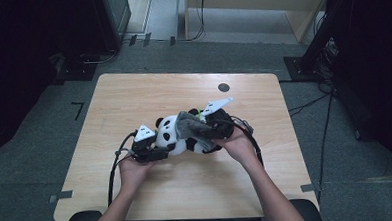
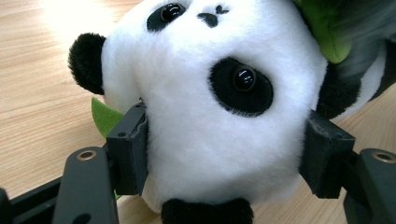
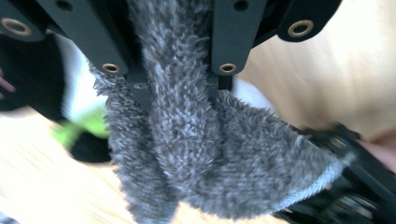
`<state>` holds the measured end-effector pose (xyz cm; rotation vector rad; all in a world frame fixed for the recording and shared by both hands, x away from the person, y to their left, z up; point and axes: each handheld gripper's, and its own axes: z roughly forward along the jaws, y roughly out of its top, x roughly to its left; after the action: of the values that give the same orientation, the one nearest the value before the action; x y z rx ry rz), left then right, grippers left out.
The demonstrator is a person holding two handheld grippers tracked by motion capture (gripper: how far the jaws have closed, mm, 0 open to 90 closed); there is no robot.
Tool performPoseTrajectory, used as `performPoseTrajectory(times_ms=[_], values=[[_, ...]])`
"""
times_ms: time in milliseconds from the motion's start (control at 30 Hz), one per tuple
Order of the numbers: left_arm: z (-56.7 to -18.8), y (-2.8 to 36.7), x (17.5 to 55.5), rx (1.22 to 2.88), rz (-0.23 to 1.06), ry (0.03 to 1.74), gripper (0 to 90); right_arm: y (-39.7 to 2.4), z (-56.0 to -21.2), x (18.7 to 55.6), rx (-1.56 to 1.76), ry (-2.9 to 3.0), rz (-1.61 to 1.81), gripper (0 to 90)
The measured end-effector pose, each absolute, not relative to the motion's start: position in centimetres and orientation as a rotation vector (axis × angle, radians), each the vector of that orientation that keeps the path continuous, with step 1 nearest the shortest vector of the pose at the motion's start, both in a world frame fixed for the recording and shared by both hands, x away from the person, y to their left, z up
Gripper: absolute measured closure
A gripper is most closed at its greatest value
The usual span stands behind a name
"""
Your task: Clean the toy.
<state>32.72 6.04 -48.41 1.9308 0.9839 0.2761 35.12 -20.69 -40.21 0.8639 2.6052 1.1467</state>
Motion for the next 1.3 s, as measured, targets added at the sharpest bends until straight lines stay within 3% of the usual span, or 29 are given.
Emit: performPoseTrajectory(times_ms=[367,1133,1300], values=[[-48.4,6.1,32.7,1.936,0.275,0.978,30.0,-26.4,-42.1,35.1,1.073,2.525,1.159,76.5],[-48.4,6.1,32.8,1.943,0.279,0.976,29.7,-32.1,-43.1,35.8,1.288,2.343,1.14,76.8],[-48.4,6.1,32.7,1.944,0.28,0.975,29.6,-31.5,-43.9,36.1,1.296,2.337,1.155,76.7]])
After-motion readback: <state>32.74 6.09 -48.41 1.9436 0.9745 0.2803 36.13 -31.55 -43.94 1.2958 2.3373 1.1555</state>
